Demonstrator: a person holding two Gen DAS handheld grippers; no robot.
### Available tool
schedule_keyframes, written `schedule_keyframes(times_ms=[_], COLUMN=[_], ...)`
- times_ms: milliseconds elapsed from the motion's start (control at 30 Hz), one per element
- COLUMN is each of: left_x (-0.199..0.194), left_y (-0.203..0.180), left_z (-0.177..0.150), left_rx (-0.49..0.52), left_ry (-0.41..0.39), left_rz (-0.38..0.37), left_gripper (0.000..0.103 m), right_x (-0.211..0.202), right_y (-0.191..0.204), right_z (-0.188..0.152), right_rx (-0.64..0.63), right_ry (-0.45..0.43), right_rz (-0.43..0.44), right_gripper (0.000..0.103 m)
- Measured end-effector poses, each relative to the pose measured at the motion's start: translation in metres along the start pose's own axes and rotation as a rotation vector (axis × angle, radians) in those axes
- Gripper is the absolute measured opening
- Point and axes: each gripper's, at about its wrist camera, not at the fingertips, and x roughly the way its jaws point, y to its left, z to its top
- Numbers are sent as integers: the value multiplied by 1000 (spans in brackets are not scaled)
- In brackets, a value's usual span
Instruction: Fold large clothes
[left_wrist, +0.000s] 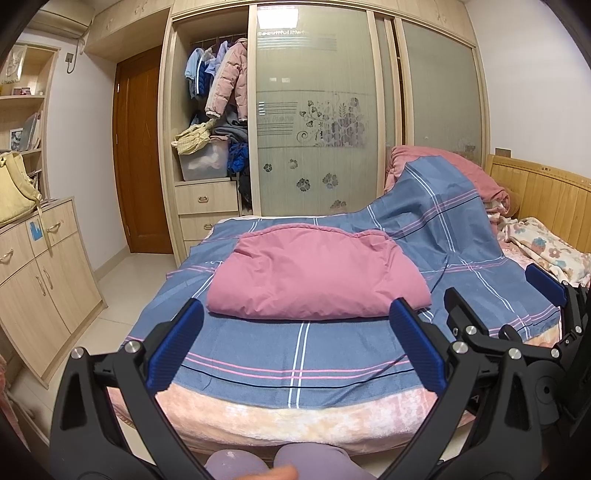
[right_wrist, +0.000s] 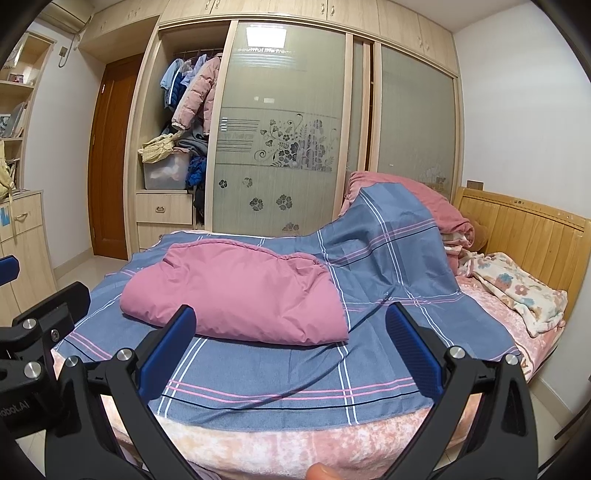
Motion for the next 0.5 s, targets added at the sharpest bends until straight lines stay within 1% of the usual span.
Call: schedule_keyframes(times_ms=[233, 500], left_x=[3, 15], left_y=[2, 3], left_z=[-3, -5], left_rx=[-2, -5], left_ry=[2, 26], left_rz=[9, -17], left_gripper=[101, 101], right_x=[5, 14], right_y=[-1, -3], right_z=[-1, -4], right_rx=[-4, 4], right_ry=[11, 29], right_rz=[9, 10], right_gripper=[102, 102])
